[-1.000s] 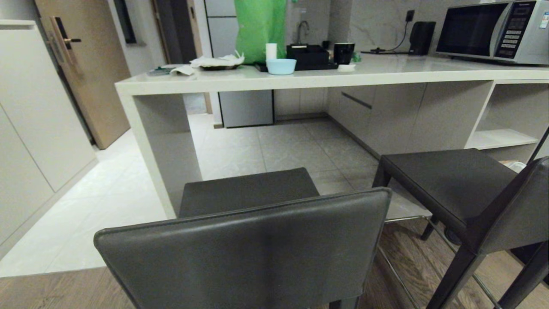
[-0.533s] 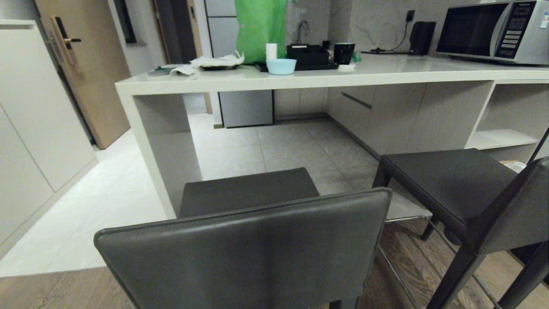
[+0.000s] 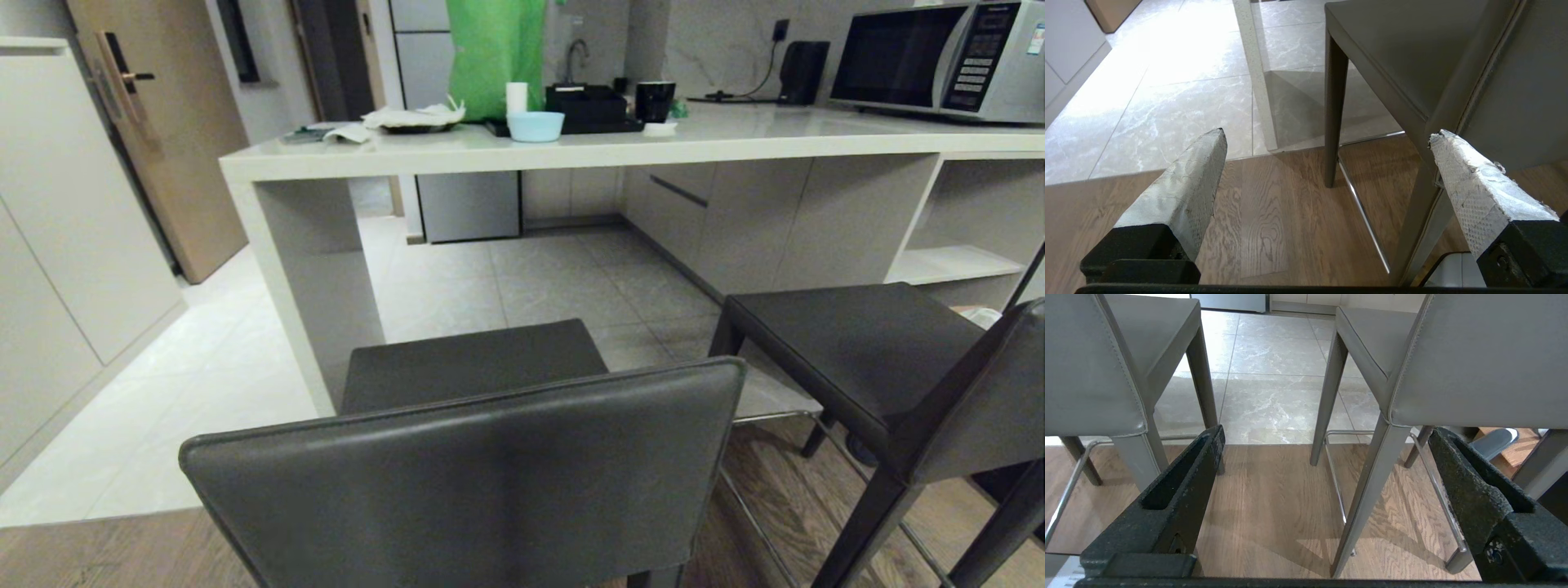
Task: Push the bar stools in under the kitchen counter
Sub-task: Push the gray chair back under the dining table
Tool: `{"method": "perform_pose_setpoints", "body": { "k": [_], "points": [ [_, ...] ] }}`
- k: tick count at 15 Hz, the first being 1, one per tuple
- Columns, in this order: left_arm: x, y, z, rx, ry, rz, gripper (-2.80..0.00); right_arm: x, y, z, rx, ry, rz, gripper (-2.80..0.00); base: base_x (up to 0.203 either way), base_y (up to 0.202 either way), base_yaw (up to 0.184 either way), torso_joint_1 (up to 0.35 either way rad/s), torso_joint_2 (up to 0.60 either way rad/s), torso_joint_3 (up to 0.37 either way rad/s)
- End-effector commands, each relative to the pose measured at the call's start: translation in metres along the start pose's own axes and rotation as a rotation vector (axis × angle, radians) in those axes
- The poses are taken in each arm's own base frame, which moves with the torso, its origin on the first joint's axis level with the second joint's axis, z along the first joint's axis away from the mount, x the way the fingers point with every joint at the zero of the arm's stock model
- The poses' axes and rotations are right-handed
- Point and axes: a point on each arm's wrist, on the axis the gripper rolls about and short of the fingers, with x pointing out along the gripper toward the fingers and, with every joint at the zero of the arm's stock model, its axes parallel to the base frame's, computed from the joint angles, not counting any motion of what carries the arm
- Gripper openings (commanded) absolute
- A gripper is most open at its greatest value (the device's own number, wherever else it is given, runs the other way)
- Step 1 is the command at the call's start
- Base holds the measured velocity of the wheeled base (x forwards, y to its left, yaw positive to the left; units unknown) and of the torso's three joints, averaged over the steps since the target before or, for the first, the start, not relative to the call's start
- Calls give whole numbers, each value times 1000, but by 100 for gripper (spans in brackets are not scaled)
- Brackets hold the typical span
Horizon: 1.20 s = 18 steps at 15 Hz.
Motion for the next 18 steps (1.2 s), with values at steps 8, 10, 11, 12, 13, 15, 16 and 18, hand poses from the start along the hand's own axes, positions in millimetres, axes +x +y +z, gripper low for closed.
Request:
{"method": "perform_pose_setpoints", "body": {
  "k": [8,10,11,12,13,15,16,18],
  "points": [
    [1,0,0,-22,-12,18,0,0,0,0,23,-2,-2,-280,0,0,0,0,0,0],
    [1,1,0,-34,-10,20,0,0,0,0,25,-2,-3,-280,0,0,0,0,0,0],
    [1,1,0,-39,-12,19,0,0,0,0,25,-2,-3,-280,0,0,0,0,0,0],
    [1,0,0,-40,-11,18,0,0,0,0,25,-2,-2,-280,0,0,0,0,0,0],
    [1,1,0,-49,-12,23,0,0,0,0,33,-1,-5,-280,0,0,0,0,0,0],
    [1,1,1,-67,-15,28,0,0,-1,0,71,0,-26,-280,0,0,0,0,0,0],
    [1,1,0,-67,-17,29,0,0,-1,0,94,-1,-30,-280,0,0,0,0,0,0],
    [1,1,0,-65,-14,25,-280,0,-1,0,108,-3,-32,-280,0,0,0,0,0,0]
  ]
}}
